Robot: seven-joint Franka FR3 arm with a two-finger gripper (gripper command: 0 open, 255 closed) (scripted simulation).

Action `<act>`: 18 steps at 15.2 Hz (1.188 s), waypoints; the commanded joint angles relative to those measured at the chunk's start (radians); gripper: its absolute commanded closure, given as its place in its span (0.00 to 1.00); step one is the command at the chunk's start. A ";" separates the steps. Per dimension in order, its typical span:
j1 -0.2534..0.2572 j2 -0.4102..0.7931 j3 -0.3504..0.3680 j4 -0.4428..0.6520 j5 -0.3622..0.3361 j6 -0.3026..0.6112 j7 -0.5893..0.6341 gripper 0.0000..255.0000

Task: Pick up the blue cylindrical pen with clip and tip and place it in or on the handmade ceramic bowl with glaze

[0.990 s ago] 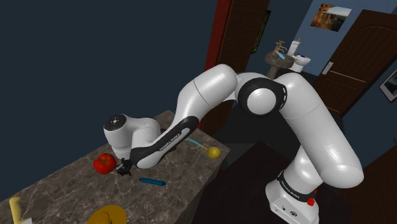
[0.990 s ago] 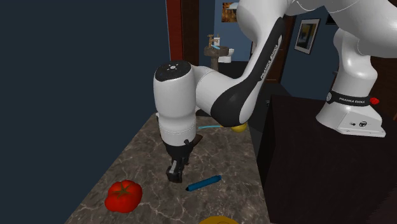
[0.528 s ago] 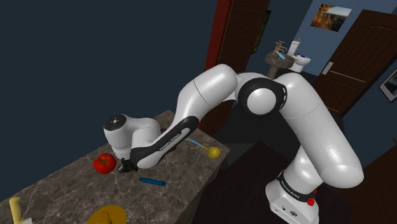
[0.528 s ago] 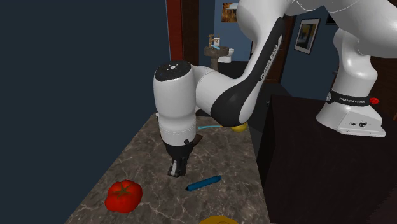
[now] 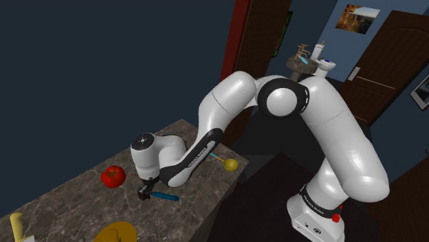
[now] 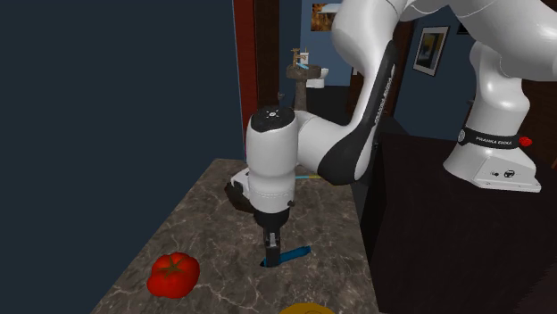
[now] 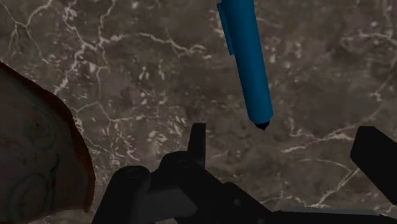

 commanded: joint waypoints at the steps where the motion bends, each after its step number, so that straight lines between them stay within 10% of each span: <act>1: -0.055 -0.009 0.021 -0.091 -0.060 0.081 -0.156 0.00; 18: -0.055 0.090 -0.009 -0.056 -0.118 0.150 -0.215 0.00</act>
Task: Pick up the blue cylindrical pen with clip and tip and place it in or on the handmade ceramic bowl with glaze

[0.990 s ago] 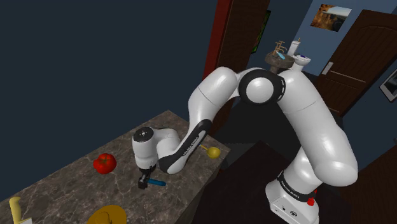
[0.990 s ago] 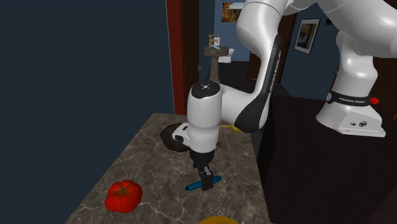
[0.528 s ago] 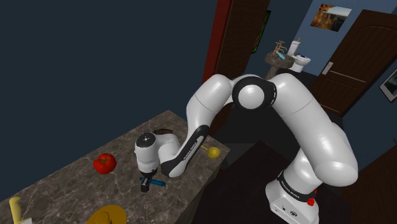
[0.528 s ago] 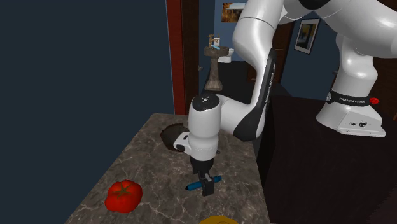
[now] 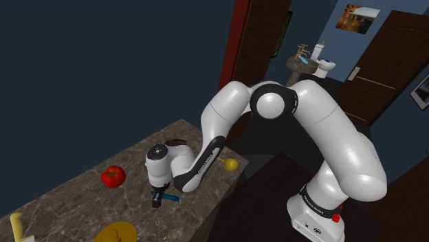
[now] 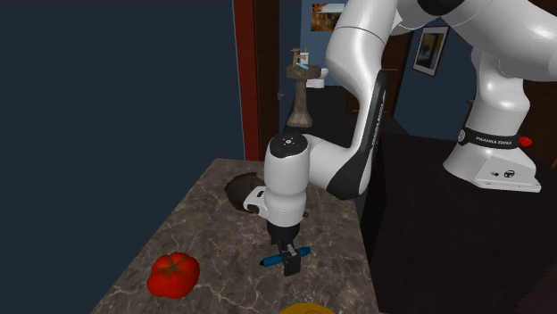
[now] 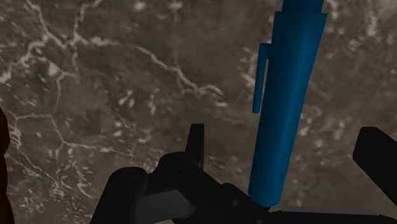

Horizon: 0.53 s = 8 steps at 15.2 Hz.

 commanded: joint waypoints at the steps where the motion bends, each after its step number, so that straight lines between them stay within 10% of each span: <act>1: 0.000 0.000 0.000 0.000 0.000 0.000 0.000 1.00; 8: -0.003 -0.016 0.001 -0.021 -0.002 0.004 0.006 1.00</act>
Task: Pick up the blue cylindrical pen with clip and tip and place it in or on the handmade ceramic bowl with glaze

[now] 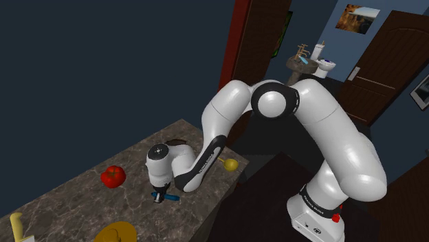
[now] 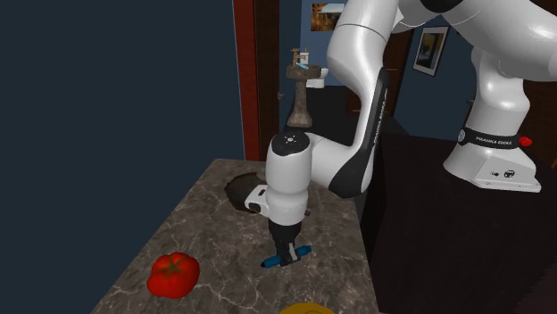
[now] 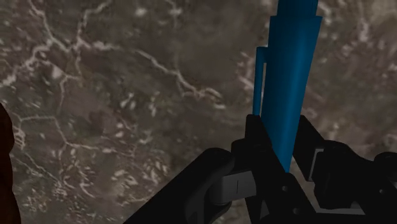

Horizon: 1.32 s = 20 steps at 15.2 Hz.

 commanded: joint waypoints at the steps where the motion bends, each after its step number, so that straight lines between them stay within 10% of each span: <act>1: 0.000 0.000 0.000 0.000 0.000 0.000 0.000 1.00; 20: -0.077 -0.200 0.100 -0.108 0.083 -0.105 -0.061 1.00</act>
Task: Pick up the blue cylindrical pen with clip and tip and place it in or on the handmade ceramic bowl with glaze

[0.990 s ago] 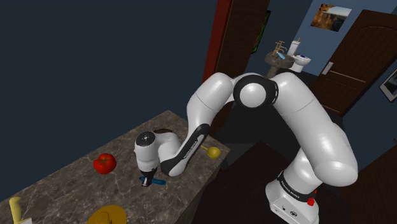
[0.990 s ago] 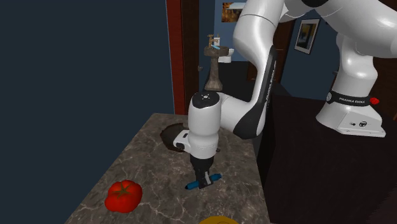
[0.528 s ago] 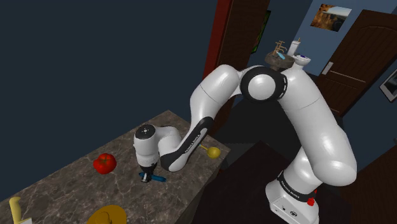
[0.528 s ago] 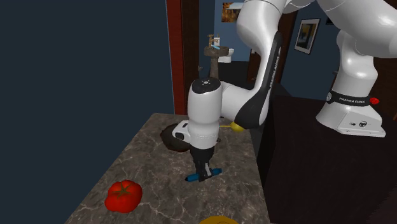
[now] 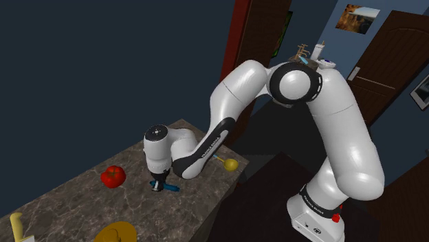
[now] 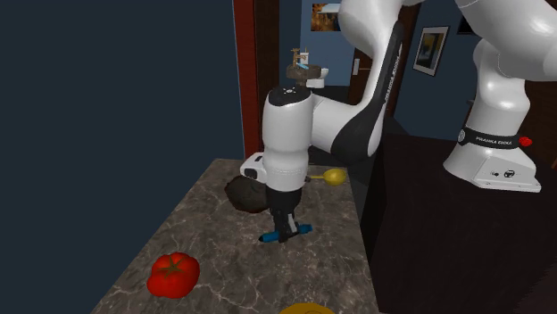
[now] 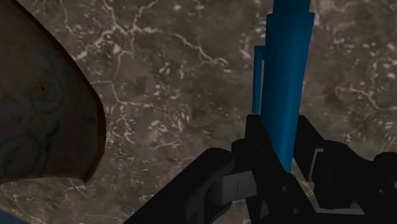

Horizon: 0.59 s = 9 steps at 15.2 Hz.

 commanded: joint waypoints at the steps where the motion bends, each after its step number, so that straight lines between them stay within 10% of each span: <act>1: -0.010 -0.025 0.013 -0.012 0.012 -0.014 -0.008 1.00; 9: -0.047 -0.112 0.064 -0.045 0.063 -0.068 -0.043 1.00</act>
